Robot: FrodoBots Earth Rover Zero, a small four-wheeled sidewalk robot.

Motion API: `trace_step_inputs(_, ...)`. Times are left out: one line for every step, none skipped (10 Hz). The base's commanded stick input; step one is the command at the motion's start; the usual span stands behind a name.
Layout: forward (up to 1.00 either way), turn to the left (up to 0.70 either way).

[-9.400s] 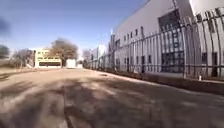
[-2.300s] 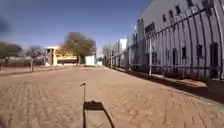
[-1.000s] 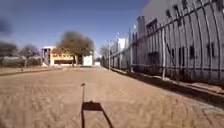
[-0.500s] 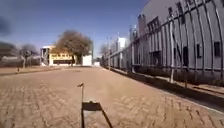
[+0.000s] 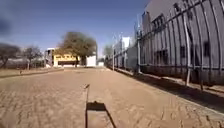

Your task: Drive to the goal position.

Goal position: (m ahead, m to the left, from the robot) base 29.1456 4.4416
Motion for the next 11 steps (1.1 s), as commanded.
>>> trace_step_inputs(1.00,0.00)
trace_step_inputs(1.00,0.00)
trace_step_inputs(1.00,0.00)
trace_step_inputs(1.00,0.00)
trace_step_inputs(1.00,0.00)
trace_step_inputs(1.00,0.00)
trace_step_inputs(1.00,0.00)
trace_step_inputs(1.00,0.00)
trace_step_inputs(1.00,0.11)
trace_step_inputs(1.00,0.23)
trace_step_inputs(1.00,0.27)
